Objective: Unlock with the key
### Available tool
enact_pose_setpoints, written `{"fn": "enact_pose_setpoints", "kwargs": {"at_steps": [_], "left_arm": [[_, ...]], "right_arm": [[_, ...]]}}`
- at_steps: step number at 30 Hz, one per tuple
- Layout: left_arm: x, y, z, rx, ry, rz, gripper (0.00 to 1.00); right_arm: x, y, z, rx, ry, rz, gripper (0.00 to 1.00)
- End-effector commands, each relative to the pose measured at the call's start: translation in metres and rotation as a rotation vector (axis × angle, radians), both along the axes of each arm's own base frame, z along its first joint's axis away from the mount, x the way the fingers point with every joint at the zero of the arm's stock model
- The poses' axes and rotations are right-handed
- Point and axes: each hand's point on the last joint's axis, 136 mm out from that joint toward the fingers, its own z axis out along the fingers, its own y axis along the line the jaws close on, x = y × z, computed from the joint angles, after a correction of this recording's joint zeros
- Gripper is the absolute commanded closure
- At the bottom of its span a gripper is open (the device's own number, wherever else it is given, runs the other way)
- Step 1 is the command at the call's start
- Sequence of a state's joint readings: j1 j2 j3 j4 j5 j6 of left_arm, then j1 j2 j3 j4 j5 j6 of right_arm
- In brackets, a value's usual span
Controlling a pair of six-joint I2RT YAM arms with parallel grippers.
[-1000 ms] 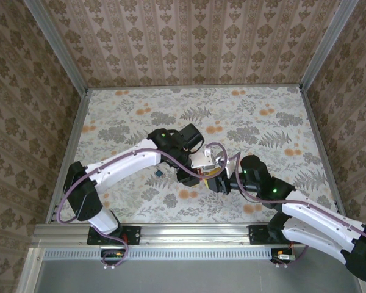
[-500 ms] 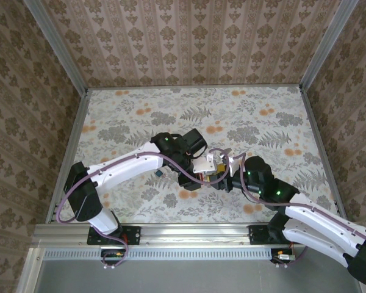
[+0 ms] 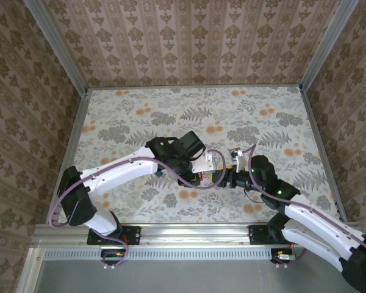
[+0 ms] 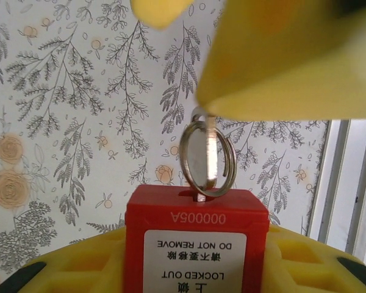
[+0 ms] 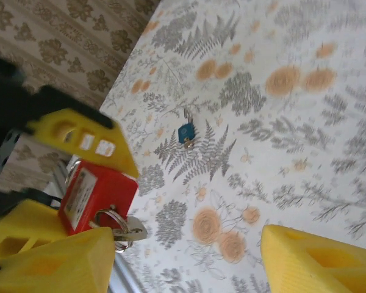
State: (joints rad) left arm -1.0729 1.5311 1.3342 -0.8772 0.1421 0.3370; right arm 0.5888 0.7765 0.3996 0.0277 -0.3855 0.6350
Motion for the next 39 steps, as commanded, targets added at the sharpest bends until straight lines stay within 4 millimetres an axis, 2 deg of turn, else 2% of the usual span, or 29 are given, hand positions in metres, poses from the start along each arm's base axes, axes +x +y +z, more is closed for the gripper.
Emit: {"fn": "enact_pose_setpoints", "kwargs": {"at_steps": [1,8,15,25,29,32,39], "left_arm": [[0.002,0.0,0.008,-0.02,-0.045,-0.011,0.75],[-0.002,0.0,0.003,0.006,-0.024,-0.025,0.75],[-0.005,-0.007,0.014,-0.041,-0.019,-0.038,0.74],[-0.013,-0.014,0.018,-0.061,-0.008,-0.062,0.73],[-0.012,-0.016,0.017,-0.061,-0.01,-0.065,0.73],[-0.011,-0.018,0.017,-0.065,-0.012,-0.066,0.73],[-0.01,-0.024,0.022,-0.09,-0.01,-0.071,0.73]], "right_arm": [[-0.011,0.015,0.006,0.177,0.149,0.071,0.33],[-0.019,0.024,0.021,0.27,0.15,0.159,0.31],[-0.016,0.027,0.021,0.296,0.187,0.17,0.3],[-0.02,0.037,0.039,0.393,0.19,0.248,0.3],[-0.023,0.038,0.045,0.407,0.174,0.269,0.32],[-0.025,0.037,0.049,0.414,0.17,0.274,0.38],[-0.028,0.038,0.05,0.428,0.177,0.286,0.46]]}}
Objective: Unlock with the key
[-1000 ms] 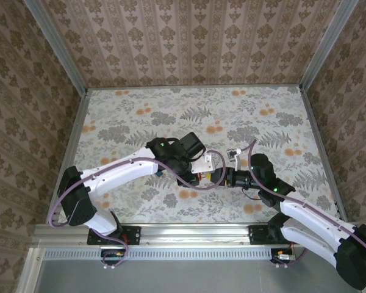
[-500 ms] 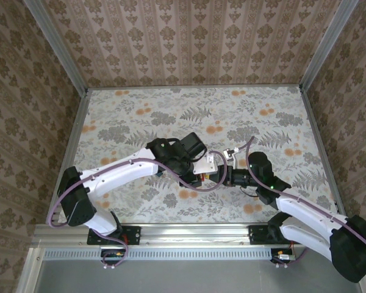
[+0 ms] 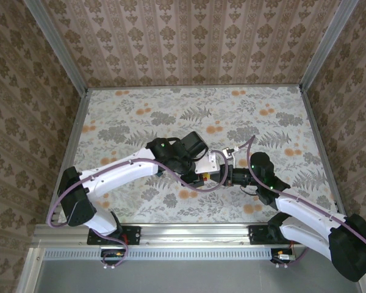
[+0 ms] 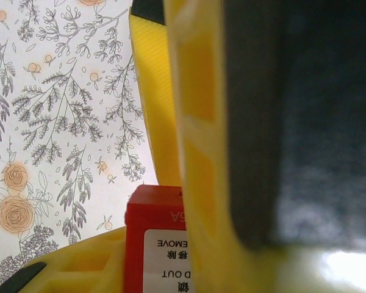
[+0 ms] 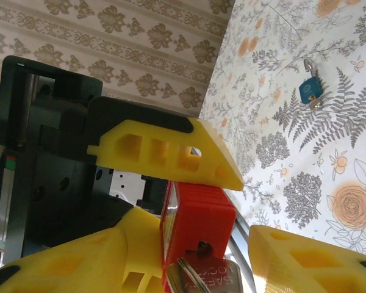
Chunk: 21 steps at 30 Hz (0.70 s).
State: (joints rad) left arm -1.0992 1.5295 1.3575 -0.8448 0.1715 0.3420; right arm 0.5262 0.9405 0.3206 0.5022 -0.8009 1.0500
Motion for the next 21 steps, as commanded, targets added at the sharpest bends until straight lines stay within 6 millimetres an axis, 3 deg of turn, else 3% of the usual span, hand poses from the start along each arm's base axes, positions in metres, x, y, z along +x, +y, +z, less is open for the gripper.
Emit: {"fn": "enact_pose_setpoints", "kwargs": {"at_steps": [1,21], "left_arm": [[-0.002,-0.008,0.01,-0.028,-0.004,-0.028,0.73],[-0.002,-0.013,0.005,-0.011,0.007,-0.038,0.68]], "right_arm": [[-0.008,0.003,0.021,0.06,-0.072,0.048,0.47],[-0.004,0.002,0.006,0.001,-0.06,0.019,0.71]]}}
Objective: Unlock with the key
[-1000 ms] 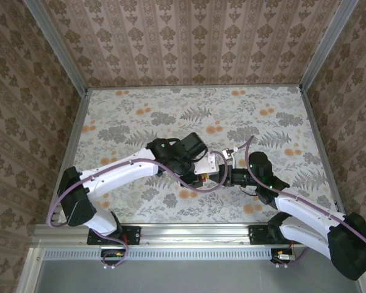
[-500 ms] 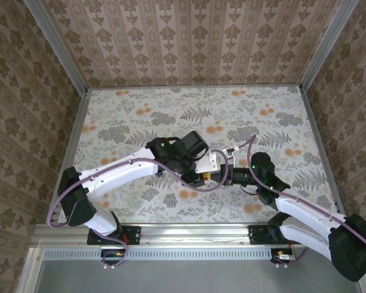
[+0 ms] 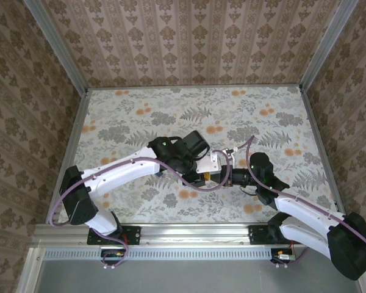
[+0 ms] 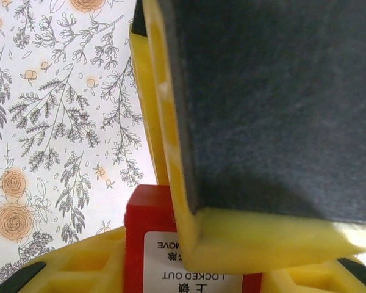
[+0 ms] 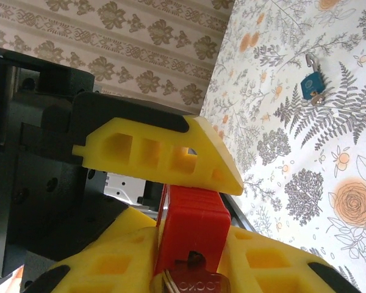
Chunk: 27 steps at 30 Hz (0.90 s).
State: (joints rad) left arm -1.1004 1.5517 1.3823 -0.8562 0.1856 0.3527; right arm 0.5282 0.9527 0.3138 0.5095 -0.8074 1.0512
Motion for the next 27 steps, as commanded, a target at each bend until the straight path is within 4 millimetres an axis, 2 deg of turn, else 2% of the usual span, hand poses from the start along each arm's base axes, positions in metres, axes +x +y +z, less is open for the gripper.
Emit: {"fn": "enact_pose_setpoints", "kwargs": {"at_steps": [1,5,13,21,24,27], "left_arm": [[-0.001,-0.008,0.004,-0.014,-0.005,-0.02,0.67],[0.001,-0.006,0.002,0.001,-0.016,-0.012,0.64],[0.007,0.0,0.005,-0.003,-0.06,0.02,0.47],[0.011,0.005,0.007,-0.006,-0.088,0.04,0.42],[0.015,0.009,0.014,-0.034,-0.104,0.067,0.39],[0.028,0.019,0.028,-0.092,-0.136,0.137,0.33]], "right_arm": [[-0.003,0.0,0.012,0.005,-0.078,0.002,0.72],[-0.002,-0.005,0.014,-0.017,-0.095,-0.027,0.73],[0.003,-0.009,0.012,-0.043,-0.104,-0.065,0.74],[0.007,-0.012,0.01,-0.063,-0.108,-0.095,0.75],[0.009,-0.014,0.009,-0.072,-0.111,-0.107,0.75],[0.011,-0.018,0.011,-0.074,-0.118,-0.117,0.75]]}}
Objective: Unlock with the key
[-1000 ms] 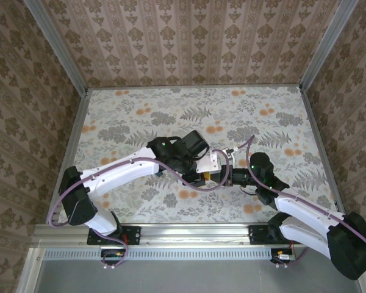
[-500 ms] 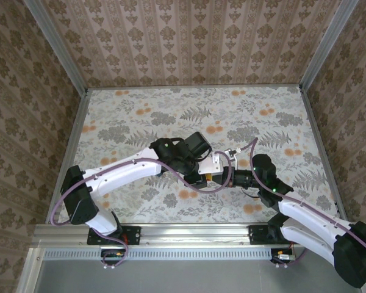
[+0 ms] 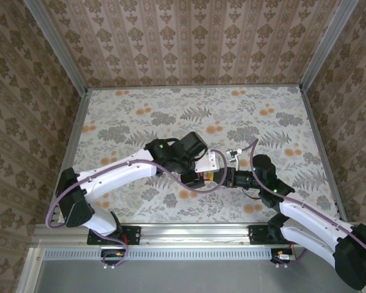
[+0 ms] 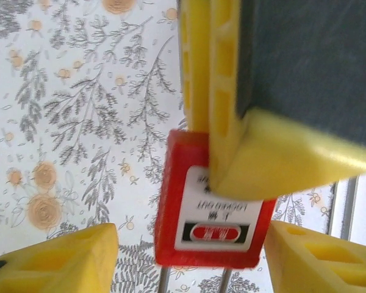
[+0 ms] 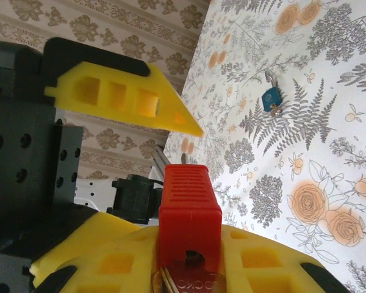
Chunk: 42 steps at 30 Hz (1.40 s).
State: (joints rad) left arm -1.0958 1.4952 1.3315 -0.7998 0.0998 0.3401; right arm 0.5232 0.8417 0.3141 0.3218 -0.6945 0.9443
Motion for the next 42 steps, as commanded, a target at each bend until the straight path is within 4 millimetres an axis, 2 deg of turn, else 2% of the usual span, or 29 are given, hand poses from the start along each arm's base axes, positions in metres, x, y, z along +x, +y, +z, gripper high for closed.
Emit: {"fn": "enact_pose_setpoints", "kwargs": {"at_steps": [1,6,8,10,14,20,24,26,31,35,38,42], "left_arm": [[0.018,0.015,0.028,-0.103,-0.051,0.104,0.31],[0.051,0.035,0.061,-0.301,-0.111,0.295,0.26],[0.063,0.043,0.067,-0.41,-0.084,0.392,0.31],[0.072,0.052,0.07,-0.537,-0.018,0.488,0.35],[0.084,0.054,0.078,-0.826,0.153,0.604,0.44],[0.094,0.048,0.084,-1.106,0.353,0.658,0.44],[0.105,0.061,0.097,-1.279,0.461,0.666,0.41],[0.108,0.064,0.101,-1.314,0.494,0.667,0.41],[0.108,0.053,0.104,-1.347,0.6,0.619,0.42],[0.105,0.043,0.099,-1.355,0.69,0.571,0.51],[0.103,0.043,0.09,-1.338,0.69,0.585,0.51],[0.096,0.037,0.092,-1.328,0.69,0.556,0.51]], "right_arm": [[0.007,-0.003,0.021,0.011,-0.072,-0.023,0.75],[0.014,-0.008,0.029,0.016,-0.091,-0.042,0.75],[0.017,-0.009,0.034,0.025,-0.107,-0.05,0.75],[0.02,-0.01,0.041,0.032,-0.135,-0.06,0.75],[0.027,-0.01,0.054,0.054,-0.2,-0.083,0.75],[0.043,-0.007,0.072,0.078,-0.281,-0.118,0.75],[0.054,-0.007,0.079,0.065,-0.31,-0.141,0.75],[0.057,-0.005,0.085,0.071,-0.32,-0.139,0.75],[0.066,-0.002,0.089,0.071,-0.331,-0.142,0.75],[0.07,-0.001,0.095,0.078,-0.347,-0.145,0.75],[0.073,-0.003,0.102,0.078,-0.366,-0.156,0.76],[0.077,-0.004,0.107,0.076,-0.377,-0.165,0.76]]}}
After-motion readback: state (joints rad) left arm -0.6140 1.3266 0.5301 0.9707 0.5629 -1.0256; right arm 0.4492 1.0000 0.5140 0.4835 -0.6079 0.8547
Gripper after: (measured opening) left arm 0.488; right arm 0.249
